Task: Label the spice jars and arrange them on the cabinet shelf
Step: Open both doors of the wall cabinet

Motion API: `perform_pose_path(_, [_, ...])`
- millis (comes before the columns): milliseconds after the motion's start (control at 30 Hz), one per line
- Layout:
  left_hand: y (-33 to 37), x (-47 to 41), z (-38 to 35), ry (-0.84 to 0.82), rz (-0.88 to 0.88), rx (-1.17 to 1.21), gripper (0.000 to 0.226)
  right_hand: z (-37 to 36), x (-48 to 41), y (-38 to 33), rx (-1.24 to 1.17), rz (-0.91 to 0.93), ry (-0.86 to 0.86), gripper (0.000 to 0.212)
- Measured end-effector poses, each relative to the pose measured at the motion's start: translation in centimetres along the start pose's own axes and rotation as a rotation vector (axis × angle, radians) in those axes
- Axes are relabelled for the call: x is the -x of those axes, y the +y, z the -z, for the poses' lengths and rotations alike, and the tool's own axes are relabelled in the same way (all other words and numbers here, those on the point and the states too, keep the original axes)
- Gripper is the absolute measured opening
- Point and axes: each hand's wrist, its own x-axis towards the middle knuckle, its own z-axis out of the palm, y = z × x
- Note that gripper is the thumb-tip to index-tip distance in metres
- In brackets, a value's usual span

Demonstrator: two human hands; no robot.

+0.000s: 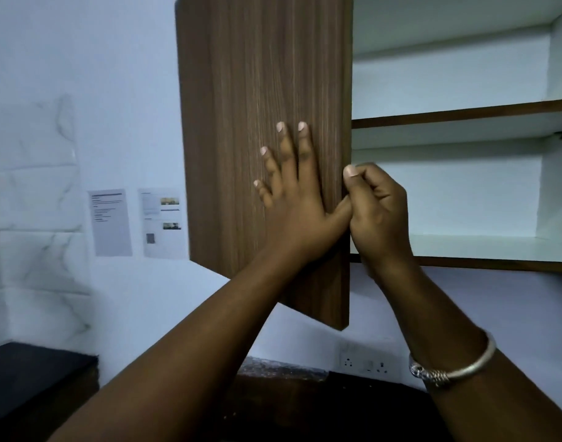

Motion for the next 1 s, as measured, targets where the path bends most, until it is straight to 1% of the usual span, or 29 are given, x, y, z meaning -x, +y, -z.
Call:
perform_pose_path(100, [-0.3,1.4,5.6,-0.039,-0.020,0.127,0.098,-3.3,1.5,-3.3,-0.111,0.072,-0.035,0.030])
perform_pose_path(200, [-1.3,2.3,10.4,-0.063,-0.041,0.241,0.090,-6.9,3.0,-6.0,-0.182,0.127,-0.072,0.028])
perform_pose_path(300, [-2.9,3.1,15.7,-0.064,-0.006,0.343,0.081,-11.5,4.5,-8.4,-0.191,0.175,-0.088,0.026])
perform_pose_path(333, [-3.7,3.5,17.9,-0.048,-0.014,0.360,0.072,-13.5,5.2,-9.2,-0.176,0.178,-0.090,0.025])
perform_pose_path(367, [-4.6,3.7,19.7,-0.030,-0.013,0.389,0.057,-15.2,5.6,-10.0,-0.166,0.173,-0.098,0.025])
perform_pose_path(400, [-5.7,3.9,21.8,-0.014,0.022,0.419,0.039,-17.2,6.2,-11.0,-0.177,0.165,-0.123,0.025])
perform_pose_path(433, [-6.6,4.2,23.8,-0.005,0.077,0.451,0.026,-19.0,6.5,-11.8,-0.190,0.160,-0.154,0.025])
perform_pose_path(500, [-8.2,4.7,28.2,0.012,0.163,0.475,0.029,-22.8,7.1,-13.1,-0.175,0.162,-0.204,0.026])
perform_pose_path(633, [-11.8,5.7,34.7,0.018,0.340,0.470,0.039,-29.7,7.4,-14.9,-0.029,0.134,-0.309,0.053])
perform_pose_path(733, [-14.1,5.9,37.2,0.087,0.454,0.451,0.038,-34.1,7.7,-15.8,0.100,0.102,-0.360,0.063])
perform_pose_path(900, [-15.5,5.9,38.2,0.062,0.518,0.476,0.040,-36.9,8.0,-15.4,0.181,0.076,-0.292,0.065])
perform_pose_path(967, [-15.6,5.9,37.9,0.056,0.493,0.449,0.040,-36.7,8.0,-15.1,0.191,0.093,-0.273,0.066])
perform_pose_path(1000, [-15.6,5.8,37.6,0.074,0.463,0.410,0.045,-36.4,8.0,-14.8,0.190,0.099,-0.283,0.066])
